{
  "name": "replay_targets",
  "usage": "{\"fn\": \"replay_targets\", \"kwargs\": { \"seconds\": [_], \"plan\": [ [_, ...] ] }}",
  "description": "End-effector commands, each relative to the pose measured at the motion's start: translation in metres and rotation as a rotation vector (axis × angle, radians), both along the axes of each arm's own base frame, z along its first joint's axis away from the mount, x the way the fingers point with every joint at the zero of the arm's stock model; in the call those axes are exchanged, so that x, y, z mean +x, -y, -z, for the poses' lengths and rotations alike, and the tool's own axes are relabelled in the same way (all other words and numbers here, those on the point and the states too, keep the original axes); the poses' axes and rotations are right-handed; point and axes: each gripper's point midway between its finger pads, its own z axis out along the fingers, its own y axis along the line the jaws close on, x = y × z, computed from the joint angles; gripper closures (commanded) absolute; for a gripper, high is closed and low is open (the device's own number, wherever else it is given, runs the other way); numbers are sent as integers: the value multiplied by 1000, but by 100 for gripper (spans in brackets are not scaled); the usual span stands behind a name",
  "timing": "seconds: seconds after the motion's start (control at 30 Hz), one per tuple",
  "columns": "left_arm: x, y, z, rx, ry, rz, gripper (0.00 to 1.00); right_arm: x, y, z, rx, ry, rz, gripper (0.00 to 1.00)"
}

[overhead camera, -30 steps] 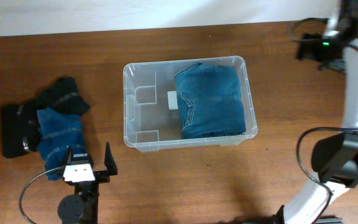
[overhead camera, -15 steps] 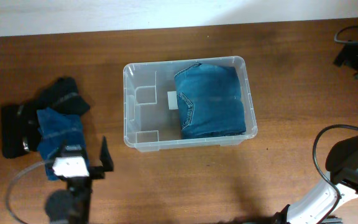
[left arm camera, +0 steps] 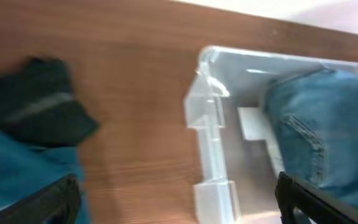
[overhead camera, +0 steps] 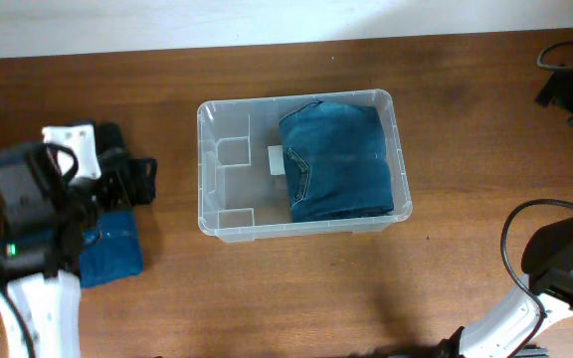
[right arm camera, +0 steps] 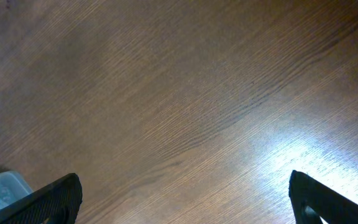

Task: Pack container
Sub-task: 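Grasp the dark teal jeans on the left with the left gripper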

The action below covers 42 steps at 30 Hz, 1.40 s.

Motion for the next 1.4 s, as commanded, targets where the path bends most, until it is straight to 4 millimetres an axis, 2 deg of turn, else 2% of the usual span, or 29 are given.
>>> {"fn": "replay_targets", "kwargs": {
  "seconds": [0.0,0.07,0.13,0.2,0.3,0.5,0.67,0.83,0.93,0.97,1.0,1.03,1.07,1.1,1.2,1.27,1.37],
  "plan": [
    [11,16,16,-100,-53,98,0,2,0,-7,-7,19,2,2],
    [15,2,34,-54,-111,38,1,2,0,-7,-7,19,2,2],
    [12,-29,58,15,-216,-117,1,2,0,-7,-7,19,2,2],
    [1,-63,79,83,-323,-302,1,2,0,-7,-7,19,2,2],
    [-13,-94,97,166,-423,-426,1,2,0,-7,-7,19,2,2],
    [-25,-110,133,235,-578,-464,0,2,0,-7,-7,19,2,2],
    [-39,-110,171,250,-739,-445,1,2,0,-7,-7,19,2,2],
    [-44,-114,196,279,-827,-444,1,2,0,-7,-7,19,2,2],
    [-46,-114,210,277,-869,-433,11,2,0,-7,-7,19,2,2],
    [-46,-114,216,276,-882,-430,32,2,0,-7,-7,19,2,2],
    [-47,-114,219,275,-890,-428,48,2,0,-7,-7,19,2,2],
    [-46,-114,220,274,-892,-428,80,2,0,-7,-7,19,2,2],
    [-45,-113,221,267,-889,-425,94,2,0,-7,-7,19,2,2],
    [-43,-110,221,251,-883,-419,99,2,0,-7,-7,19,2,2],
    [-34,-104,217,202,-858,-402,99,2,0,-7,-7,19,2,2],
    [-23,-98,207,155,-829,-383,99,2,0,-7,-7,19,2,2],
    [4,-92,164,134,-768,-358,99,2,0,-7,-7,19,2,2]
  ]
}}
